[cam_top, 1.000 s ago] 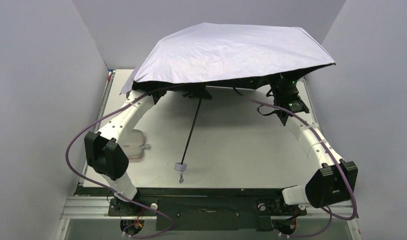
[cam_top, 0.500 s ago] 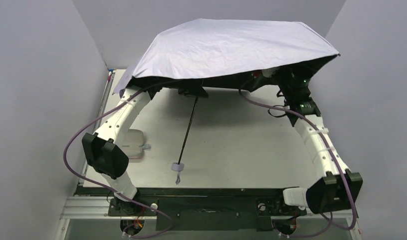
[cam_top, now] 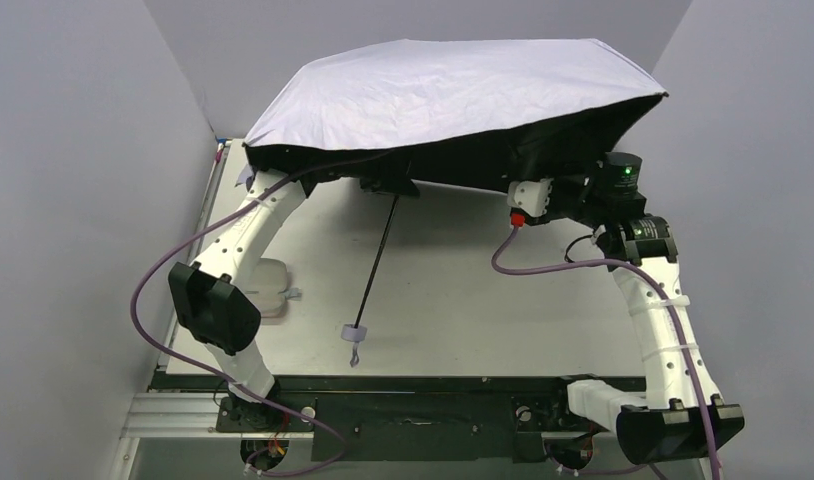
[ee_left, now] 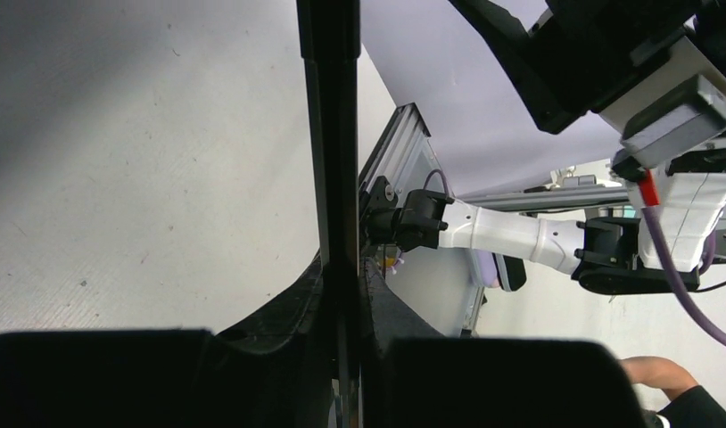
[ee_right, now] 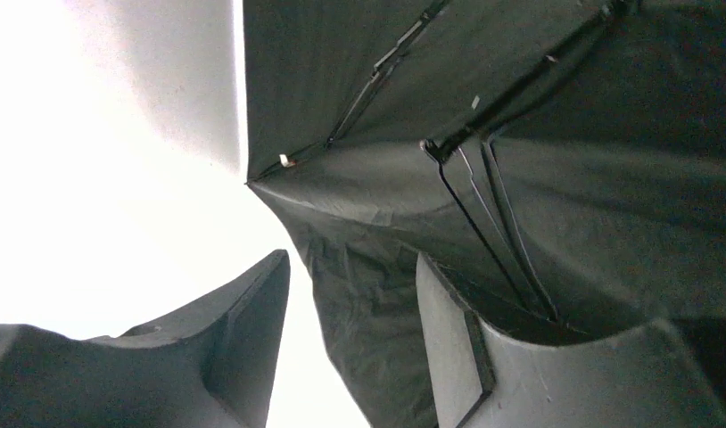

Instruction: Open the umbrella

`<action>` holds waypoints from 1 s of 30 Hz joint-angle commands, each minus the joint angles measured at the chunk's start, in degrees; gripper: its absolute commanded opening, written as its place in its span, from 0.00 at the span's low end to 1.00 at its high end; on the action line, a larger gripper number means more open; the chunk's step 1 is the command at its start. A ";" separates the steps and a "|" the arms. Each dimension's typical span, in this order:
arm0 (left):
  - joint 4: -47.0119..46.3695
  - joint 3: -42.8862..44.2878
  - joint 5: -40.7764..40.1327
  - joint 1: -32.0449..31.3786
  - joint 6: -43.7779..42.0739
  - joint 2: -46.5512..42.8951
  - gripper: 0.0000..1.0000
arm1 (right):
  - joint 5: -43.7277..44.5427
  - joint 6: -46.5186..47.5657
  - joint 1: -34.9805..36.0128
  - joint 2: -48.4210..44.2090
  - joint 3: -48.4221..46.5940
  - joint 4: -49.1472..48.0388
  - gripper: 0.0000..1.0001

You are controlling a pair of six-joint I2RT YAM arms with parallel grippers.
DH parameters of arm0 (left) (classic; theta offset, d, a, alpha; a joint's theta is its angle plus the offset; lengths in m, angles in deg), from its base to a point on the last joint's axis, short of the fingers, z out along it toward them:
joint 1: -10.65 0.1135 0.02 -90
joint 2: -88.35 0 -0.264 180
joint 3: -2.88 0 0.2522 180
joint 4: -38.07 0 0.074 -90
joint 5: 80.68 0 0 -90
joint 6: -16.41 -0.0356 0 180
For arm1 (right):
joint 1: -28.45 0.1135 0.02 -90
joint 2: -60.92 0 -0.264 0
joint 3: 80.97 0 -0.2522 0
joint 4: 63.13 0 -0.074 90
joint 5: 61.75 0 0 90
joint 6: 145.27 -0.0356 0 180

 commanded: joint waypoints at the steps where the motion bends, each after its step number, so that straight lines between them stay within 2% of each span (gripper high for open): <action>1: -0.72 1.67 1.04 -1.50 -4.86 -2.28 0.00 | -2.78 12.00 -0.26 1.77 -1.35 3.92 0.51; 4: -0.40 0.97 0.18 -1.98 -6.16 -3.06 0.00 | -0.57 13.14 0.08 3.60 -2.48 1.26 0.52; 9: -0.95 -0.07 -0.74 -2.78 -6.94 -3.85 0.00 | 3.14 13.20 1.31 0.38 4.71 -11.28 0.53; 13: -1.24 -0.65 -1.21 -2.95 -6.84 -4.23 0.00 | 5.58 12.26 1.69 -2.31 7.97 -15.99 0.52; 22: -2.57 -1.49 -2.96 -2.95 -6.44 -4.66 0.00 | 3.44 12.29 1.83 -16.24 19.54 -19.33 0.53; 25: -3.09 -1.98 -2.83 -3.14 -6.74 -4.88 0.00 | 5.05 12.89 2.94 -17.23 22.48 -21.66 0.54; 30: -1.33 -2.38 -3.47 -3.94 -10.35 -5.51 0.00 | 7.56 13.37 3.22 -14.11 21.46 -26.74 0.58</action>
